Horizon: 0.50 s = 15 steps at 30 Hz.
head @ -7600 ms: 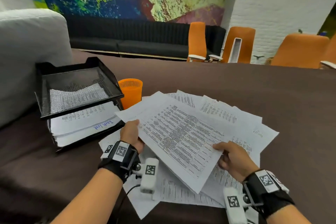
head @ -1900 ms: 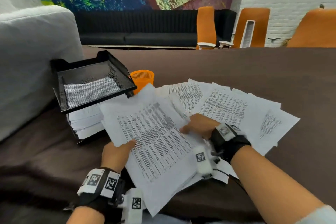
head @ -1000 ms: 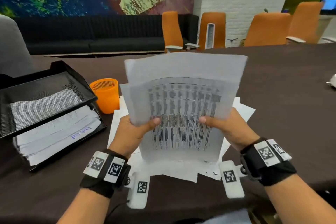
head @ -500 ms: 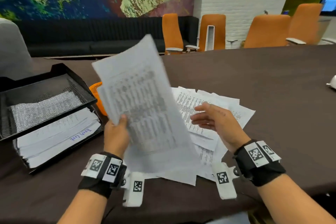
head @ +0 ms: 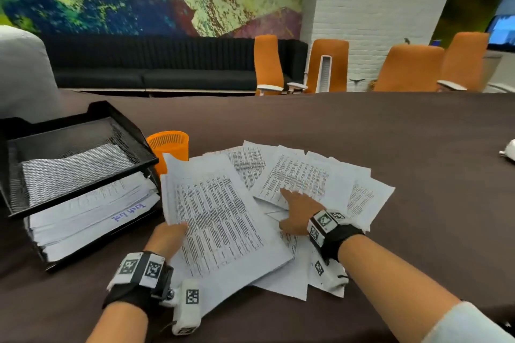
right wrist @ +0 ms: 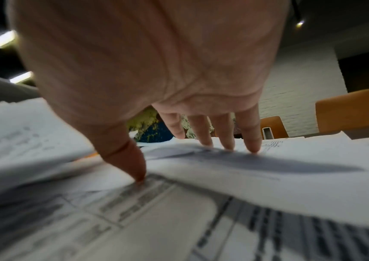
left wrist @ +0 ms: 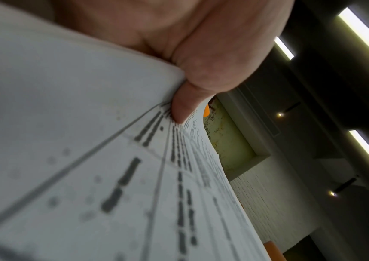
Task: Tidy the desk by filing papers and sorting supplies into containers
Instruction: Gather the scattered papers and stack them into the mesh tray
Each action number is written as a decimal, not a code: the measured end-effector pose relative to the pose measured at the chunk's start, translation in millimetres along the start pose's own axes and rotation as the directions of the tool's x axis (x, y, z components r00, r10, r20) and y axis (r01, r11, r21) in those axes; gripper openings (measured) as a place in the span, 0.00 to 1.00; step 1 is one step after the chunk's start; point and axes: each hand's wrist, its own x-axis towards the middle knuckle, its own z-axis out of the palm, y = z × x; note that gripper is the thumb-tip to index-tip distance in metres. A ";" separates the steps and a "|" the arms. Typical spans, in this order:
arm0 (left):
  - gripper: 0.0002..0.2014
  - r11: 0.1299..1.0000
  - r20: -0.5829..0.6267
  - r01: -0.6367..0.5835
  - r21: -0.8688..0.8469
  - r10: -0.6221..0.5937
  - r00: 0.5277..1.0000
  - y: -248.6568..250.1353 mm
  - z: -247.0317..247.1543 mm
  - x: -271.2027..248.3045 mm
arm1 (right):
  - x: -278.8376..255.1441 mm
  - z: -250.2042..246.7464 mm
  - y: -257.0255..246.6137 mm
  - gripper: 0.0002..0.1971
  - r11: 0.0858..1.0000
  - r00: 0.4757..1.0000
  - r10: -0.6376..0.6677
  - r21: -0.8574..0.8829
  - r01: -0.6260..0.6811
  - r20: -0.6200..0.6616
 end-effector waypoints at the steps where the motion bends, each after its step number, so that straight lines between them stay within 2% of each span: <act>1: 0.18 1.000 0.005 0.000 0.004 0.000 1.000 0.1 -1.6 1.3 | 2.6 0.0 -1.6 0.39 0.999 1.000 0.018 -0.035 -0.018 0.001; 3: 0.18 1.000 0.031 -0.003 0.021 0.002 1.000 -1.2 -2.8 1.6 | 5.8 -2.8 -3.8 0.19 0.994 0.998 0.021 -0.101 -0.027 -0.064; 5: 0.18 1.000 0.045 0.007 0.021 -0.008 0.999 -3.6 -3.4 2.7 | 4.6 -6.5 -6.2 0.07 0.990 0.993 0.017 -0.140 -0.033 -0.119; 7: 0.18 1.000 0.058 0.020 0.023 -0.021 0.998 -3.1 -5.1 1.8 | 4.2 -7.8 -4.8 0.06 0.986 0.991 0.005 -0.166 -0.028 -0.137; 11: 0.21 0.998 0.123 0.062 0.013 -0.063 0.990 -1.8 -6.4 1.0 | 0.0 -7.3 4.4 0.17 0.986 0.993 0.007 -0.164 -0.026 -0.114; 15: 0.19 0.999 0.072 0.049 0.000 -0.049 0.996 -7.1 -5.6 4.9 | 0.7 -7.4 9.3 0.18 0.994 0.992 0.040 -0.092 -0.051 -0.116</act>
